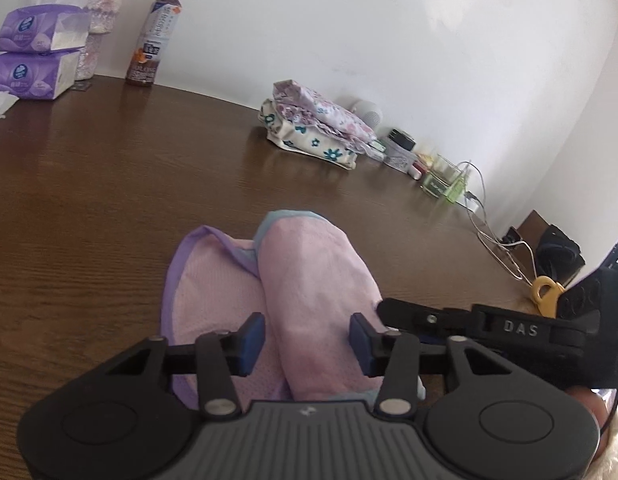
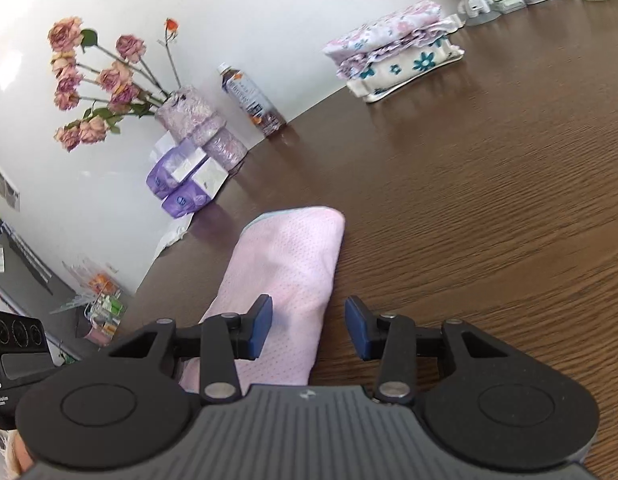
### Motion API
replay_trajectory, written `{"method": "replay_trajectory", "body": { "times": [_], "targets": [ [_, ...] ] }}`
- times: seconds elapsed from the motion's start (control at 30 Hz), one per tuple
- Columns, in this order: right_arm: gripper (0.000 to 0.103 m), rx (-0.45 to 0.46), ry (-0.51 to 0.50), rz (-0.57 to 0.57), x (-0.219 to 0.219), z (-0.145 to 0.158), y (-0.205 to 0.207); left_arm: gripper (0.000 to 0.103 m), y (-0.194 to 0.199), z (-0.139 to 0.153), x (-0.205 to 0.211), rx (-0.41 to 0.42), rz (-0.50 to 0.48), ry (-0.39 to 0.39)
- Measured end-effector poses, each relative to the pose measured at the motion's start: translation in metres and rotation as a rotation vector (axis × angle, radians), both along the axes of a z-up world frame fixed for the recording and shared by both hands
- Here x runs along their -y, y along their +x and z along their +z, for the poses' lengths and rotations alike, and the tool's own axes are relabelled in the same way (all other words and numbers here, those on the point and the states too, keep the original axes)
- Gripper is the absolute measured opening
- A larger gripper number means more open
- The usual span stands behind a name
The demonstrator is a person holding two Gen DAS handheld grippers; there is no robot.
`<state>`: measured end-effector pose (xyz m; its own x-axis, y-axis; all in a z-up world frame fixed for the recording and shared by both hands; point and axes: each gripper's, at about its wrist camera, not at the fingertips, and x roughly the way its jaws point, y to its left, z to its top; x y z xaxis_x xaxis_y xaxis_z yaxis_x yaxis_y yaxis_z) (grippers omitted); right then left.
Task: Fold clothes
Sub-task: 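Press the rolled bundle flat with the right gripper and release it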
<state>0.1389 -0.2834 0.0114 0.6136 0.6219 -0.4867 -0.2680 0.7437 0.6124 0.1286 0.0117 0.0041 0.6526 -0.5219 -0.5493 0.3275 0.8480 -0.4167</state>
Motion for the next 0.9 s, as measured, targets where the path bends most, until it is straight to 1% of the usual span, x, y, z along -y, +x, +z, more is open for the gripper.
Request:
{"method": "replay_trajectory", "body": {
  "times": [0.07,0.1,0.2,0.27,0.3,0.33,0.43,0.47,0.53,0.57,0.63,0.73,0.9],
  "targets": [
    [0.035,-0.001,-0.001,0.008,-0.003,-0.001,0.000,0.041,-0.002,-0.002,0.002,0.011,-0.011,0.008],
    [0.029,-0.003,0.002,0.012,-0.004,-0.001,0.000,0.041,-0.002,-0.004,0.002,0.009,-0.014,0.011],
    [0.021,-0.009,0.016,0.017,-0.004,-0.003,-0.001,0.036,-0.002,-0.009,0.002,0.000,-0.030,0.001],
    [0.017,-0.006,0.023,0.021,-0.002,-0.002,-0.001,0.036,-0.002,-0.010,0.004,0.002,-0.039,-0.001],
    [0.012,-0.004,0.026,0.023,-0.001,-0.001,0.000,0.036,-0.002,-0.011,0.006,0.002,-0.044,-0.001],
    [0.012,0.000,0.010,0.023,0.002,0.002,0.000,0.036,-0.002,-0.010,0.008,0.003,-0.051,-0.002],
    [0.011,0.015,-0.066,0.020,0.014,0.014,0.001,0.036,-0.002,-0.010,0.021,0.006,-0.096,-0.011],
    [0.011,0.019,-0.091,0.019,0.018,0.019,0.002,0.037,-0.002,-0.010,0.025,0.006,-0.118,-0.017],
    [0.011,0.029,-0.142,0.017,0.026,0.027,0.002,0.044,-0.004,-0.009,0.033,0.009,-0.162,-0.034],
    [0.011,0.034,-0.167,0.017,0.030,0.031,0.003,0.045,-0.006,-0.008,0.036,0.013,-0.182,-0.042],
    [0.011,0.043,-0.218,0.015,0.038,0.039,0.004,0.046,-0.009,-0.006,0.036,0.030,-0.189,-0.048],
    [0.011,0.072,-0.324,0.007,0.042,0.055,0.005,0.051,-0.010,-0.004,0.025,0.047,-0.148,-0.058],
    [0.011,0.151,-0.483,0.068,0.012,0.074,0.000,0.054,-0.007,-0.002,-0.001,0.054,-0.070,-0.084]
  ]
}}
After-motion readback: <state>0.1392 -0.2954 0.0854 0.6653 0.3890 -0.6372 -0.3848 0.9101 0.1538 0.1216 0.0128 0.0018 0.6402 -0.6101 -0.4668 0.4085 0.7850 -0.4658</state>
